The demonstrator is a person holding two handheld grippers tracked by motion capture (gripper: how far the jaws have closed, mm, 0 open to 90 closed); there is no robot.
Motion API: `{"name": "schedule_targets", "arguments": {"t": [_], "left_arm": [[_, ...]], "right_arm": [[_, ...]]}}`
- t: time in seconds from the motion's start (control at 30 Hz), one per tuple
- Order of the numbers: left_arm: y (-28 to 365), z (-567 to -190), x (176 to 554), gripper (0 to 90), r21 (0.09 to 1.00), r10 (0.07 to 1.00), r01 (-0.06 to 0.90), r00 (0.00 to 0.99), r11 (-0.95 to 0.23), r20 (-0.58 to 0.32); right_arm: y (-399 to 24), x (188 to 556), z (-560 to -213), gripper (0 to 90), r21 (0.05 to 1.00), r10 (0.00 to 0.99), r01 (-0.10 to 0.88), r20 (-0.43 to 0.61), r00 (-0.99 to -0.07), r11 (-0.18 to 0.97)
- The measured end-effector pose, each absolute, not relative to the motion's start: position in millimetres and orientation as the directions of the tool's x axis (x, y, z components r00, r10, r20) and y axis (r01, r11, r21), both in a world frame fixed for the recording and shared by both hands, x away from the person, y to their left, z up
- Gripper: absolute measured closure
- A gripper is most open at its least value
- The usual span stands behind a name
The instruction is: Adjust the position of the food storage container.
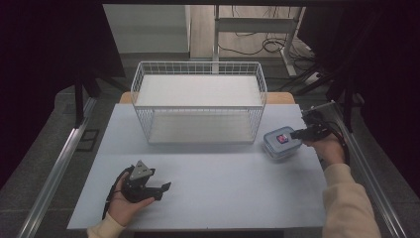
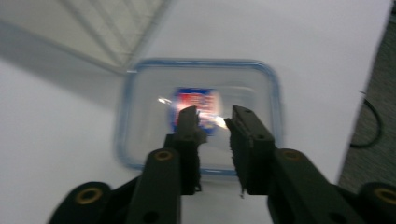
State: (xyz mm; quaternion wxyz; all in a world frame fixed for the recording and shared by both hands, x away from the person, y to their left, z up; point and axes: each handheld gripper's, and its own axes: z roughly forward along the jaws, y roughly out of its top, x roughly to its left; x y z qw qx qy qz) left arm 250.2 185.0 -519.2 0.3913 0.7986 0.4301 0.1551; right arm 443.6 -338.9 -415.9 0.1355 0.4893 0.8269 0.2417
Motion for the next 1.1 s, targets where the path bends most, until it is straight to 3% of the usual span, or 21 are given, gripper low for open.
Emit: {"name": "schedule_targets", "arguments": {"t": [0.1, 0.4, 0.73, 1.1], "left_arm": [[184.8, -519.6, 250.3, 21.8, 0.759, 0.810, 0.567, 0.580, -0.322, -0.089], [186.3, -520.6, 250.7, 21.9, 0.756, 0.811, 0.568, 0.579, -0.326, -0.086], [184.5, -522.0, 250.1, 22.1, 0.754, 0.812, 0.568, 0.579, -0.330, -0.081], [184.0, -521.1, 249.1, 22.1, 0.756, 0.812, 0.566, 0.578, -0.329, -0.080]], "right_arm": [[-349.8, 456.5, -423.0, 88.8, 0.514, 0.894, 0.761, -0.027, -0.448, 0.397], [-364.3, 484.4, -440.8, 89.2, 0.494, 0.905, 0.769, -0.097, -0.414, 0.405], [-358.5, 500.7, -458.0, 89.2, 0.437, 0.847, 0.734, -0.151, -0.510, 0.520], [-351.8, 496.9, -459.0, 89.4, 0.439, 0.830, 0.718, -0.136, -0.542, 0.541]]}}
